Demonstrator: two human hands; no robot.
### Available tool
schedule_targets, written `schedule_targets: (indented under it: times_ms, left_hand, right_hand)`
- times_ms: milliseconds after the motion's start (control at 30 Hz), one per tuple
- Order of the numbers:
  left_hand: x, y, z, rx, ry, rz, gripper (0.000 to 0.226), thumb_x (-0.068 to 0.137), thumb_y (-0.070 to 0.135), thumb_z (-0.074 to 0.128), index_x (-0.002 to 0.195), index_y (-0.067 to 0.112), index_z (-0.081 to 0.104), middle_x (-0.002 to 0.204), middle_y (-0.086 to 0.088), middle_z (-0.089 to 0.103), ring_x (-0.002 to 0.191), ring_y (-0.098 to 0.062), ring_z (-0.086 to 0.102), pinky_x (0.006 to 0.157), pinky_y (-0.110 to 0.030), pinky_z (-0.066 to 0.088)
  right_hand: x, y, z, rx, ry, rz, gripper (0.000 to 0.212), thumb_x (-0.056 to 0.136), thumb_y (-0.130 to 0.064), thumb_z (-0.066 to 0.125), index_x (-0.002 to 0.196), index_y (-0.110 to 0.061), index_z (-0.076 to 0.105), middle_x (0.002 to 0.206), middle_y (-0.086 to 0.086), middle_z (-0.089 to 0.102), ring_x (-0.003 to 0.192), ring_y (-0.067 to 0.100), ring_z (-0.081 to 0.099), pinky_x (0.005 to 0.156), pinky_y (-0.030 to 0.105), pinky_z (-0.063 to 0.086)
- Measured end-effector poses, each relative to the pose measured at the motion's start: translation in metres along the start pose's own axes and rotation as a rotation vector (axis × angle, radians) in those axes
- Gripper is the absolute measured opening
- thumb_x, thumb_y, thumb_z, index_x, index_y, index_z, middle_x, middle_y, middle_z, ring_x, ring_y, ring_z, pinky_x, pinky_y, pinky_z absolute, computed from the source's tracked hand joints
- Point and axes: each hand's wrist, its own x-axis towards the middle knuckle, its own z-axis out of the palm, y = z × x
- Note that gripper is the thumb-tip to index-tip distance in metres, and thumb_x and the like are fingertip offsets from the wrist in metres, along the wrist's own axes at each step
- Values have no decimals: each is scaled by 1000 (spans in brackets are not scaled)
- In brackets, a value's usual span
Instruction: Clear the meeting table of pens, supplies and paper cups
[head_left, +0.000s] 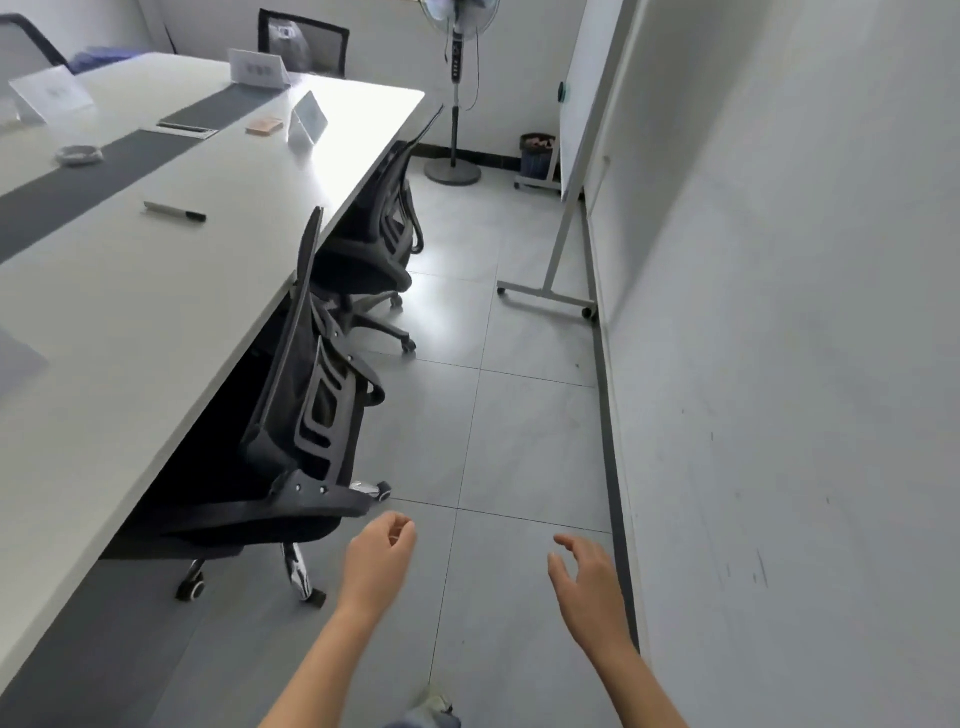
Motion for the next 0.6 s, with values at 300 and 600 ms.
schedule_targets:
  times_ms: [300,600]
  left_hand:
    - [117,48,66,84,-82,-64,26,88,12,49,65,24,51,78,-1,62,76,-16,55,60,-11,35]
    - [249,138,118,6,85,-118,26,88,13,50,66,26,53,75,2,63,76,-14,56,64,-18,39]
  right_hand:
    - [153,9,-15,10,-47,68,28,92,-16,48,119,-12,54,119,3,54,117,17,46,98,25,35]
    - [367,-27,-64,-31,-92,-145,27,93,-18,47,118,-12,55,121,4,56,116,16,46,92,20,33]
